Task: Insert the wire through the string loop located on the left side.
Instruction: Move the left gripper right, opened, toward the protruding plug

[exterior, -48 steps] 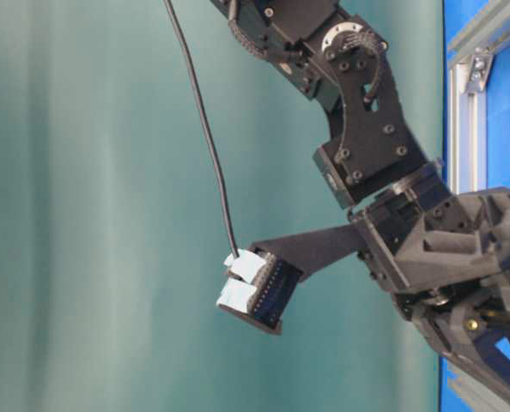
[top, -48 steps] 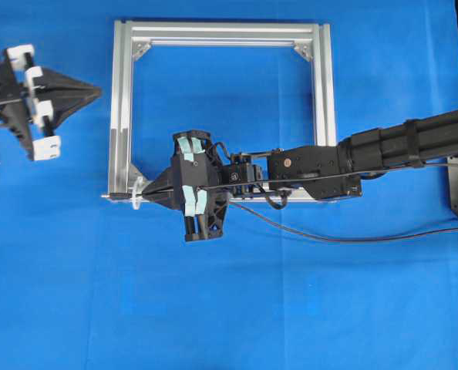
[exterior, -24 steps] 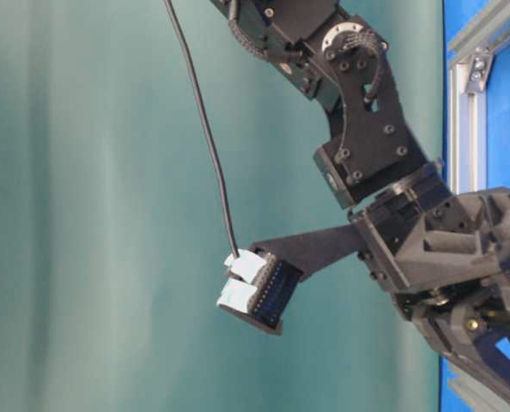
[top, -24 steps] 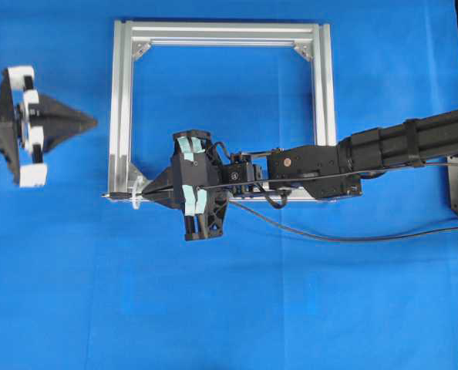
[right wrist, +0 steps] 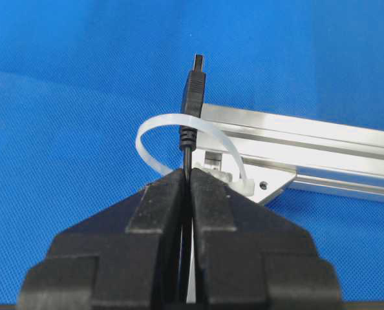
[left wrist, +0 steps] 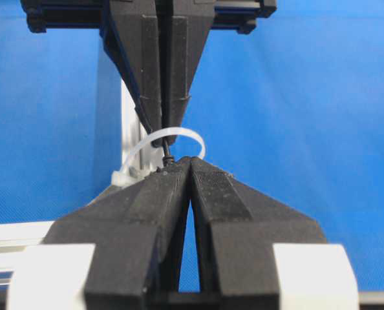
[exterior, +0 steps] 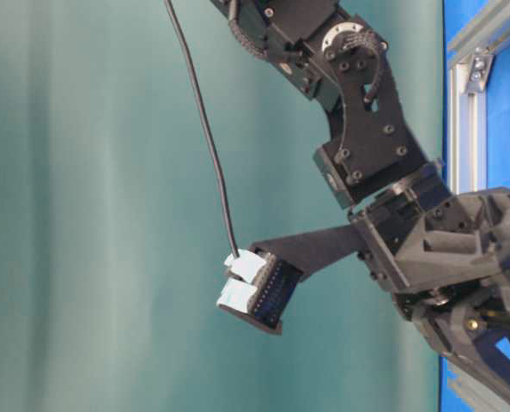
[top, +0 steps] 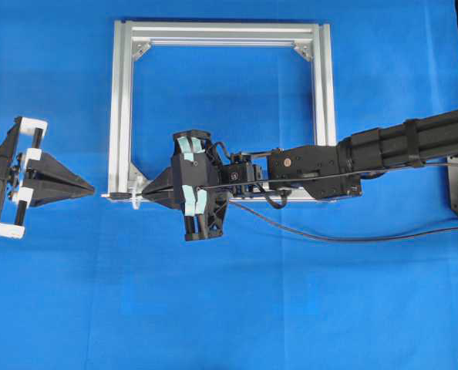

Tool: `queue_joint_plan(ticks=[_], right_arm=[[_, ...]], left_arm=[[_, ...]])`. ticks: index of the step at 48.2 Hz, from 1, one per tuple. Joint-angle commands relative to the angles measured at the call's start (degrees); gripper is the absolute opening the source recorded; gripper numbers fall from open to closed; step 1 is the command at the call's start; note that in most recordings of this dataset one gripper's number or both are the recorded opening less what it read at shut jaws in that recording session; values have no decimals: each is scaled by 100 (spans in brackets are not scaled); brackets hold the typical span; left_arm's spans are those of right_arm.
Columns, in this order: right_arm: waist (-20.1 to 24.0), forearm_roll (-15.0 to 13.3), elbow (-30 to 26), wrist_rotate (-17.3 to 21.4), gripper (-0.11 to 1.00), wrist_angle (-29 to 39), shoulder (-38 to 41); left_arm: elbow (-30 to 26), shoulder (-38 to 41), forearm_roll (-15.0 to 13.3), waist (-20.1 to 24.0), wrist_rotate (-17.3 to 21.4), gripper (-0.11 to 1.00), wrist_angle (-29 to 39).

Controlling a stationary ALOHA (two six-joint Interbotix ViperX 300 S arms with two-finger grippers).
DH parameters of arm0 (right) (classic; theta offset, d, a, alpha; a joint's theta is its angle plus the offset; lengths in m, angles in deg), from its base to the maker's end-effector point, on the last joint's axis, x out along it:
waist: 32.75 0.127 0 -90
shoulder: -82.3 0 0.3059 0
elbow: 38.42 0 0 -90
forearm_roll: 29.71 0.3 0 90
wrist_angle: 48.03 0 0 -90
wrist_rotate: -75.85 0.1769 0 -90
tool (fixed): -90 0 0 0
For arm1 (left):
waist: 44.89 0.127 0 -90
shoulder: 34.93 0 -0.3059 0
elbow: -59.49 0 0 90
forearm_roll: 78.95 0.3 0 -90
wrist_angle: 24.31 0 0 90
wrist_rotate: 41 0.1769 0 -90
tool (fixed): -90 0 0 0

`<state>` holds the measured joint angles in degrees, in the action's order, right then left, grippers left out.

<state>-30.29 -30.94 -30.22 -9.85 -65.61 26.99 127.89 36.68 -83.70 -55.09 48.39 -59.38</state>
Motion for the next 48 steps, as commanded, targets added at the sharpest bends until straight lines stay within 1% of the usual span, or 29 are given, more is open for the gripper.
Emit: queue_joint_plan(ticks=[1,9,11,13,15,23,26,28,33,37,41,48], right_arm=[[-9,0,-88,0,0,-26,-123],[-9,0,-79,0,0,-26,-123],[-9,-9,-88,0,0,-18,-123],[-9,0,-88,0,0,-18,-123],[-9,0,-88,0,0,-18,-114],[-9,0,-79,0,0,-18,-123],[-9,0,-88,0,0,-18,-114],[-9,0,-79,0,0,-18,-114],[-9,-9,-79,0,0,-18,-123],[-9,0,-88,0,0,-18,-123],[-9,0,-88,0,0,-35,-123],[-18,0,-79,0,0,-35,-123]], left_arm=[[-105,18,9,-26,26,0,-26],[-97,44,9,-26,9,1,-18],[-114,44,9,-26,-18,4,-26],[-114,44,9,-26,-26,12,-18],[-114,53,9,-26,-26,23,-26],[-132,44,9,-26,-26,74,-26],[-149,53,9,-18,-26,87,-26],[-167,53,9,-26,-26,88,-18],[-202,79,9,-18,-26,84,-35],[-264,281,9,-26,-35,84,-44],[-387,712,9,-26,-35,84,-44],[-826,1793,9,-26,-26,84,-44]])
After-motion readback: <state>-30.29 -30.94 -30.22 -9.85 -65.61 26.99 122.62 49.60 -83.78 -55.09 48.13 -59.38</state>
